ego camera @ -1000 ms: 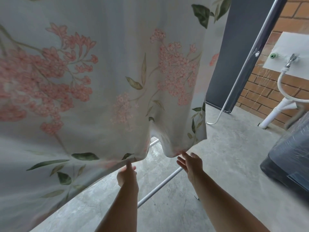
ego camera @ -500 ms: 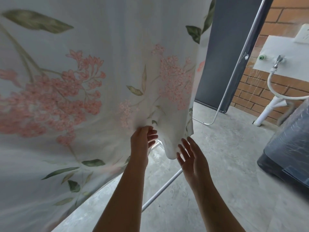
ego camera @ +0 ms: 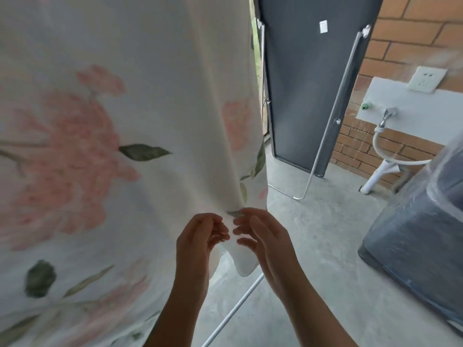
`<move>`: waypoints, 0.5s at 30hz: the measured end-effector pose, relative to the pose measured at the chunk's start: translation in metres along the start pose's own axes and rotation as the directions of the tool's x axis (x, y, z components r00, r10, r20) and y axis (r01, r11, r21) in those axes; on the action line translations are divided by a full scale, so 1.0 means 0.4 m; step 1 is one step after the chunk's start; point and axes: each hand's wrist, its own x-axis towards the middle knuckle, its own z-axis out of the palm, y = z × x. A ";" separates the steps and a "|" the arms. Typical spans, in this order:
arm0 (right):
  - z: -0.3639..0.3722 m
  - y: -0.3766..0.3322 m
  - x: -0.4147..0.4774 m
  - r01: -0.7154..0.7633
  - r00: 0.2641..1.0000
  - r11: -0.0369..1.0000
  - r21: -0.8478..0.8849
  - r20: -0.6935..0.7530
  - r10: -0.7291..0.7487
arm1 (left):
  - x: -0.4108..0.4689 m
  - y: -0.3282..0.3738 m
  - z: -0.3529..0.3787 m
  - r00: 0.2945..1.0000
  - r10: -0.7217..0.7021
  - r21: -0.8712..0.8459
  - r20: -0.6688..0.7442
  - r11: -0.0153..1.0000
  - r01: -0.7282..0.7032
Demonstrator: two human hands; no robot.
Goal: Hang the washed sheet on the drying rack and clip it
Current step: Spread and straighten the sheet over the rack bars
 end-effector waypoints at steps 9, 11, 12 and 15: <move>0.010 -0.518 -0.197 0.031 0.993 0.998 -0.062 0.113 -0.024 | -0.213 0.461 0.175 0.996 0.073 0.070 -0.059 0.995 -0.069; 0.028 -0.625 -0.233 0.062 0.986 0.995 -0.082 0.159 -0.048 | -0.253 0.563 0.210 0.992 0.114 0.069 -0.056 0.992 -0.110; 0.041 -0.678 -0.246 0.077 0.981 0.993 -0.086 0.184 -0.060 | -0.265 0.616 0.228 0.989 0.139 0.065 -0.052 0.989 -0.136; 0.087 -0.776 -0.261 0.108 0.971 0.989 -0.100 0.224 -0.084 | -0.272 0.742 0.256 0.976 0.213 0.114 -0.039 0.972 -0.207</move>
